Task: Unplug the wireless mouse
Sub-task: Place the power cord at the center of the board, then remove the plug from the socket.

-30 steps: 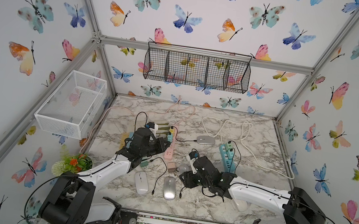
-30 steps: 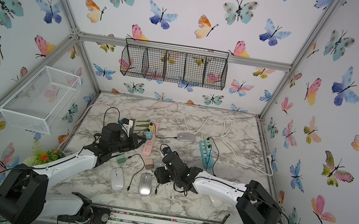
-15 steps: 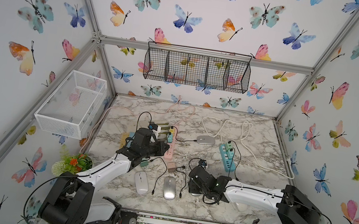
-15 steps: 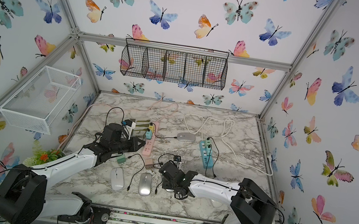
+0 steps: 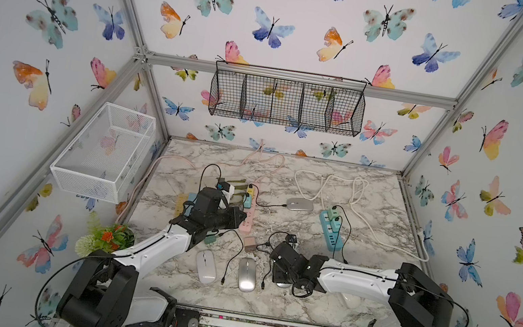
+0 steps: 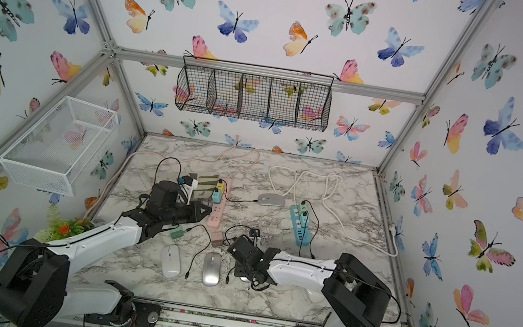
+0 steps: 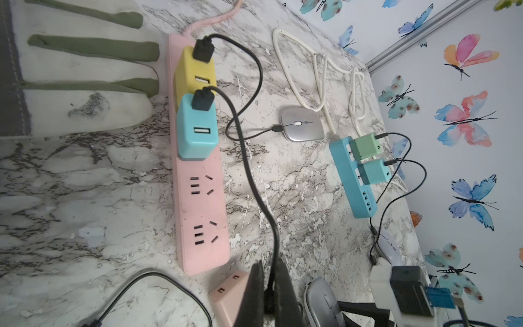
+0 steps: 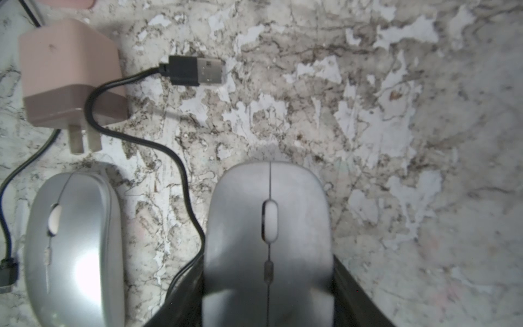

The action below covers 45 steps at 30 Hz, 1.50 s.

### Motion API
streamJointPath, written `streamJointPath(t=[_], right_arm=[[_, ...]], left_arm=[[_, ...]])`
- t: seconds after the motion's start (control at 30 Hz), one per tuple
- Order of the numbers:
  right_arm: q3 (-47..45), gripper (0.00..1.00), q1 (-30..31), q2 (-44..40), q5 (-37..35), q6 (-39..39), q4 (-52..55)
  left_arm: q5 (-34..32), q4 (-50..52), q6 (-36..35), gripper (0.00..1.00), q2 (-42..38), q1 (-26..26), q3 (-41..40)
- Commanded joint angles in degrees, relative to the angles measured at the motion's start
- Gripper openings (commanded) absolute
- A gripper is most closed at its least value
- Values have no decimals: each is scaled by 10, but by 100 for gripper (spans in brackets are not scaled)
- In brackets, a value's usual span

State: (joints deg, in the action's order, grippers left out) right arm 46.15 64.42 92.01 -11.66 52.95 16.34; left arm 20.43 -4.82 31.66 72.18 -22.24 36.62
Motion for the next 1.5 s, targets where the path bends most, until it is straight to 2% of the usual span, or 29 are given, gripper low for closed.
streamJointPath(t=[0.0, 0.4, 0.53, 0.63, 0.8, 0.9, 0.93, 1.0, 1.1, 1.17, 1.23, 1.33, 1.47], right_arm=[[4, 39, 10, 10, 21, 4, 38], [-15, 48, 18, -11, 31, 18, 56], [-7, 57, 18, -9, 30, 9, 49], [1, 67, 18, -10, 37, 2, 42], [-7, 74, 18, -39, 27, -6, 23], [-2, 73, 18, -75, -22, -29, 19], [-3, 72, 13, -91, -31, -44, 8], [-13, 69, -14, -121, -3, -81, -34], [-38, 67, -78, -154, 87, -121, -108], [-53, 66, -122, -167, 144, -140, -145], [-64, 65, -160, -175, 196, -150, -174], [-79, 63, -207, -183, 263, -155, -220], [-73, 63, -228, -178, 281, -171, -228]], left_arm=[[6, 10, -5, 0, 7, -3, 1], [3, 20, -9, 0, 16, -3, 0], [0, 28, -9, 0, 18, -3, -2], [1, 39, -16, 0, 21, -5, 1], [-22, 70, -30, 11, 18, -4, 6], [-48, 90, -37, 20, 13, -5, 11], [-59, 96, -39, 26, 12, -4, 14], [-82, 112, -45, 42, 13, -5, 24], [-119, 141, -59, 69, 22, -4, 50], [-141, 156, -69, 78, 31, -3, 73], [-154, 163, -79, 80, 44, -3, 91], [-171, 168, -84, 75, 72, -3, 124], [-182, 182, -88, 73, 131, -5, 178]])
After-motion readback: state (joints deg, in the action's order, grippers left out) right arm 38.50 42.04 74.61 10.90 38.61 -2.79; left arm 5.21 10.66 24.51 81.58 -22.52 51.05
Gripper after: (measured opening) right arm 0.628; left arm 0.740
